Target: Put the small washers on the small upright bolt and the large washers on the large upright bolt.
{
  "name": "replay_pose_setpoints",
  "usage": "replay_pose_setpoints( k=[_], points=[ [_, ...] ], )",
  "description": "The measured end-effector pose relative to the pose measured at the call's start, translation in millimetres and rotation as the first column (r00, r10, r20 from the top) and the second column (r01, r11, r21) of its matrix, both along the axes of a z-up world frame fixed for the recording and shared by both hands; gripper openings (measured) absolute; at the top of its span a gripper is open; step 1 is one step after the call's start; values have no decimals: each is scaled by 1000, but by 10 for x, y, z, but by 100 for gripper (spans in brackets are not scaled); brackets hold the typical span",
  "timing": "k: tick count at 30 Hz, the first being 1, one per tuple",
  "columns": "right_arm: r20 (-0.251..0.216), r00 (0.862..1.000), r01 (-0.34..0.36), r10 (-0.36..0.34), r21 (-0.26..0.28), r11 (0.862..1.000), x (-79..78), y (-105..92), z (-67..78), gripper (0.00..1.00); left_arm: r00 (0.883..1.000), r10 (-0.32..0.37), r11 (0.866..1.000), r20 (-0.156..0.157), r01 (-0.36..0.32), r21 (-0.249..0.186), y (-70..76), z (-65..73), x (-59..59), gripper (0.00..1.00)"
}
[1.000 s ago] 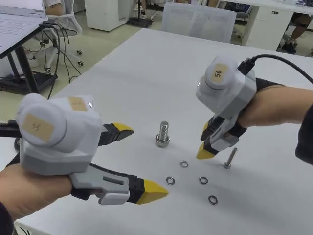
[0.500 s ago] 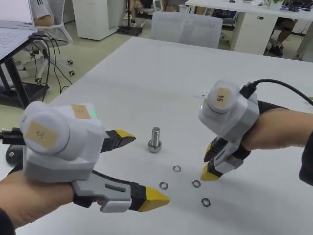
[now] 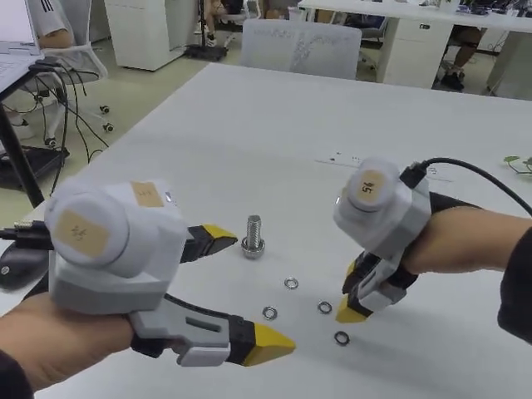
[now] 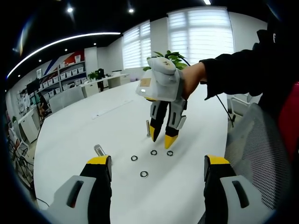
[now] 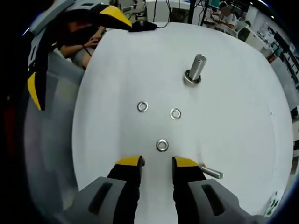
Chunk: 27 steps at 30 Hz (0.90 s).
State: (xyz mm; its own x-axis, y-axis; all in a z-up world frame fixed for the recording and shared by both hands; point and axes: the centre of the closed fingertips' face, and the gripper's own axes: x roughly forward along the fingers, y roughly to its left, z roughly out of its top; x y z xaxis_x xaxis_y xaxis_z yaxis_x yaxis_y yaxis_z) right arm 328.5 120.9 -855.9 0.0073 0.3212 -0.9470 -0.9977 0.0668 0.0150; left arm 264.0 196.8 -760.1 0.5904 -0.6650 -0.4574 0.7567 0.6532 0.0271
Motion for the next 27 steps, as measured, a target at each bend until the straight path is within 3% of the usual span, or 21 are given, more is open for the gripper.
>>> replay_pose_setpoints(
  k=[17,27],
  points=[
    [4,998,-57,58,-54,997,-16,123,-189,22,1000,-5,1000,-10,5,-15,10,-37,-45,81],
    [3,997,-72,72,-68,995,-3,137,-214,21,1000,-3,1000,-14,2,-23,24,-49,-38,80]
  ],
)
